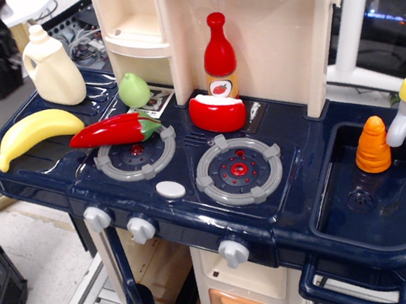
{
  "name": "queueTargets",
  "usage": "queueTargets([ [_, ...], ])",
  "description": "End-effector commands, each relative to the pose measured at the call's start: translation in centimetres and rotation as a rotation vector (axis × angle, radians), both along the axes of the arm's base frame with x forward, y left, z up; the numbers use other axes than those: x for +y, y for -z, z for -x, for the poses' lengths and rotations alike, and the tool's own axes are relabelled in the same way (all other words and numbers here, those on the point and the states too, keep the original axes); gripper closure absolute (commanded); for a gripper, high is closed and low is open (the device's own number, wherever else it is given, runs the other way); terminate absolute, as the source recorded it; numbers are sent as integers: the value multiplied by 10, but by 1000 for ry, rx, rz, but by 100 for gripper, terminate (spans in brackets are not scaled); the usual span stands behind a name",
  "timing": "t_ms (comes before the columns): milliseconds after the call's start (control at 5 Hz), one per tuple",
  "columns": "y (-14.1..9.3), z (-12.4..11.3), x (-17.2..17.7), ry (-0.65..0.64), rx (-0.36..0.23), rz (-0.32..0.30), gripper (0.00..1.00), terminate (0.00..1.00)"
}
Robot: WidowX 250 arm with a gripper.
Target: Put detergent in sink
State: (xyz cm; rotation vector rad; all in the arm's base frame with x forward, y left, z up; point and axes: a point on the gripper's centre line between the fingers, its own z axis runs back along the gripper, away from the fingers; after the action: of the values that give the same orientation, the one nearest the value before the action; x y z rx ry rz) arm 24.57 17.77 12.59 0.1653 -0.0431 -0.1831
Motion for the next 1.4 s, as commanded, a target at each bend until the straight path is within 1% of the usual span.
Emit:
queueTargets([
  [0, -27, -38, 29, 444, -43, -149, 0, 0],
  [200, -34, -60, 32, 691, -86, -162, 0, 0],
  [400, -29, -77, 33, 894, -136, -82, 0, 0],
  [600, -13, -83, 26, 917, -203, -17, 0, 0],
  [1000, 13, -91, 19, 915, -276, 38, 0, 0],
  [1200, 29, -96, 17, 903, -310, 85, 0, 0],
])
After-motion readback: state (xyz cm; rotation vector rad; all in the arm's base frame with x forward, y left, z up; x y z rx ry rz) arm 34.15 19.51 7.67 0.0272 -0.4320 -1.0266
